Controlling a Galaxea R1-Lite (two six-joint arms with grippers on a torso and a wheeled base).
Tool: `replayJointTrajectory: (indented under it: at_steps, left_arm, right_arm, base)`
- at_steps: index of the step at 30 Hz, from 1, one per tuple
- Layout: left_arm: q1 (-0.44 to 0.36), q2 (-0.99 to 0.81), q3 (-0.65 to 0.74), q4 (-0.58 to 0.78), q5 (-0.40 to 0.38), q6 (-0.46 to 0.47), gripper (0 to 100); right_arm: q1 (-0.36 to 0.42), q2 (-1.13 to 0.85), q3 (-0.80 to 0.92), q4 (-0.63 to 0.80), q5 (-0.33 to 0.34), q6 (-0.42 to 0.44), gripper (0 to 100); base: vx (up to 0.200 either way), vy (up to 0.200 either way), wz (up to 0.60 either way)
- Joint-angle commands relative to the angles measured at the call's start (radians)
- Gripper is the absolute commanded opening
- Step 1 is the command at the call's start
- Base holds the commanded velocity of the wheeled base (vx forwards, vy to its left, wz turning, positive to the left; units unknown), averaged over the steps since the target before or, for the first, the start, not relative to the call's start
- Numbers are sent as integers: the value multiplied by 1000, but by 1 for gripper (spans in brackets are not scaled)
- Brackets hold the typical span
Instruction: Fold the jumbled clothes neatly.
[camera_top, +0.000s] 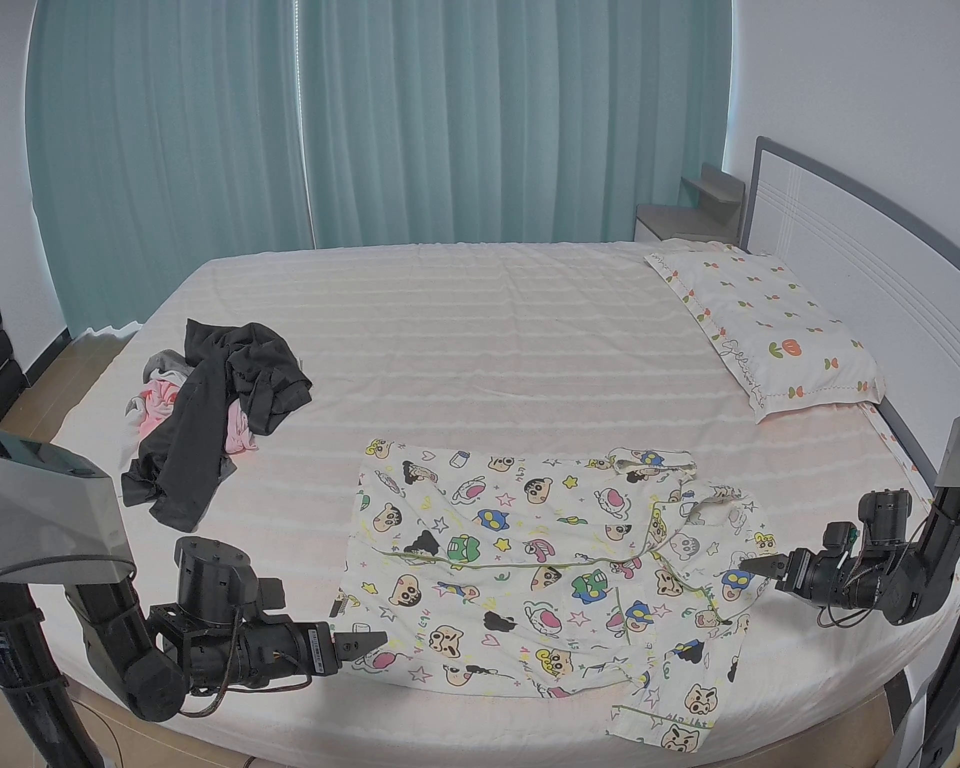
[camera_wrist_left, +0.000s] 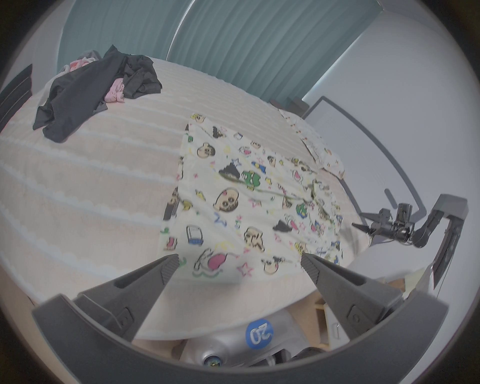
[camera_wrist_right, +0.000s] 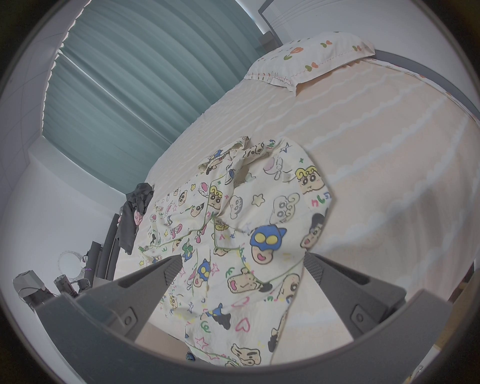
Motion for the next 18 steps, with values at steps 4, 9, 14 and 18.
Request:
replayJointTrajectory:
  at_steps: [4, 9, 14, 18]
  left_arm:
    - [26, 156, -101, 1, -3, 48, 100]
    - [33, 251, -233, 6, -6, 96, 100]
    - [46, 328, -306, 7, -6, 176, 100]
    - [66, 351, -340, 9, -6, 190, 100]
  right_arm:
    - [8, 54, 67, -94, 2, -5, 100]
    - [14, 70, 95, -148, 0, -3, 100]
    - [14, 68, 101, -155, 0, -3, 100]
    - [14, 68, 104, -155, 0, -5, 100]
  base:
    - [0, 0, 0]
    - [0, 0, 0]
    - [0, 0, 0]
    - [0, 0, 0]
